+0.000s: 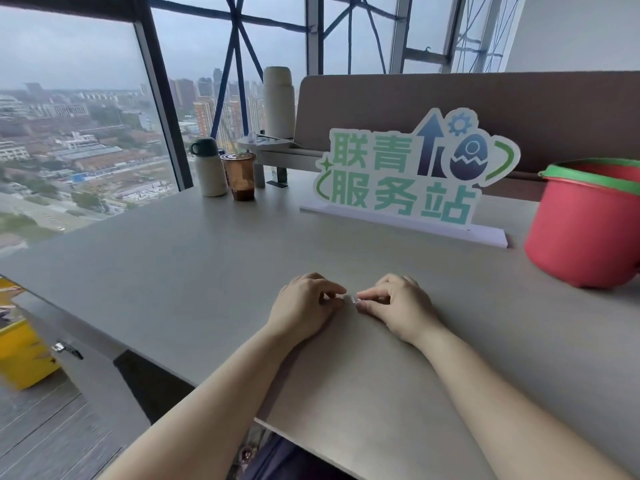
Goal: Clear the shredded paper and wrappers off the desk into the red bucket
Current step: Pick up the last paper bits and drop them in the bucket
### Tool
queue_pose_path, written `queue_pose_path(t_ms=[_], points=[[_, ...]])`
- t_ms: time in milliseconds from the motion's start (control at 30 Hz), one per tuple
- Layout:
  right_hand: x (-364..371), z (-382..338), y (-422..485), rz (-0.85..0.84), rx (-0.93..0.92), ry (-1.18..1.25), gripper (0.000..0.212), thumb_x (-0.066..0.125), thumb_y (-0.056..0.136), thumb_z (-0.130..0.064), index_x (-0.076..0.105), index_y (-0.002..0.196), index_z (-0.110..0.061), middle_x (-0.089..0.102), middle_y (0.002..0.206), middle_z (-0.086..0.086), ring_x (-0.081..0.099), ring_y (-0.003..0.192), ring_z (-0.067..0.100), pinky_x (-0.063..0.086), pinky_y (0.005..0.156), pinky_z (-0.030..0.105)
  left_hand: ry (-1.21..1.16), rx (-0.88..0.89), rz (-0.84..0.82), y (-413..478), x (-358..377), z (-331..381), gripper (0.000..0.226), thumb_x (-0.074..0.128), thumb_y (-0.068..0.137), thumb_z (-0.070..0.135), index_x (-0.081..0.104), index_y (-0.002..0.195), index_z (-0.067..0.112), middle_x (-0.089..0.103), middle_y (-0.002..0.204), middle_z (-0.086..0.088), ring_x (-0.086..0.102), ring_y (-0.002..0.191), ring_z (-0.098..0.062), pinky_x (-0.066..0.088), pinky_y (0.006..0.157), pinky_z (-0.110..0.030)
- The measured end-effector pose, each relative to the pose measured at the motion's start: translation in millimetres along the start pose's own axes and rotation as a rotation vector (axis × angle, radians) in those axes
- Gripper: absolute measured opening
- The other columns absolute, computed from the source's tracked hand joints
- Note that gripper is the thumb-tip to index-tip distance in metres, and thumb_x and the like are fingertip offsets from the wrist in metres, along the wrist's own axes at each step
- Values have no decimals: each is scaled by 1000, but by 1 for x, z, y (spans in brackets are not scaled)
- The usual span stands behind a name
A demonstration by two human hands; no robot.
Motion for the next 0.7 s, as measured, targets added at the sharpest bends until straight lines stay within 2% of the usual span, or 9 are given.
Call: queue_pose_path(t_ms=[233,400,600,700], points=[[2,-1,1,10,0,58,8,72,74,-34,74,81,-33,64,78,-8,59,87,20,48,79,35,9,4,-4,0,0,2,16,63,81,32,71,94,37,65,96,9,61,87,-14,50,82,-30],[0,-3,0,19,1,41,3,70,76,-29,73,77,-27,65,81,-2,58,85,20,48,79,35,15,-13,1,0,-1,1,11,64,80,33,72,87,35,62,92,9,60,85,-14,51,80,-30],[0,-1,-2,7,6,25,4,66,80,-25,70,79,-24,64,86,0,57,92,20,46,82,31,77,-20,-3,1,0,5,7,61,82,31,68,84,31,62,90,7,59,89,-15,47,77,-29],[-1,2,-2,-3,27,63,4,65,81,-24,69,79,-24,62,87,-2,57,90,18,45,81,30,50,-10,13,4,1,7,6,61,82,31,67,82,32,57,83,11,59,86,-13,47,75,-29]])
Point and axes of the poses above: each hand's wrist, its own y-axis towards the middle knuckle, its own x-axis out of the palm, z = x × y, the point moved 9 cm from there along y, towards the middle knuckle
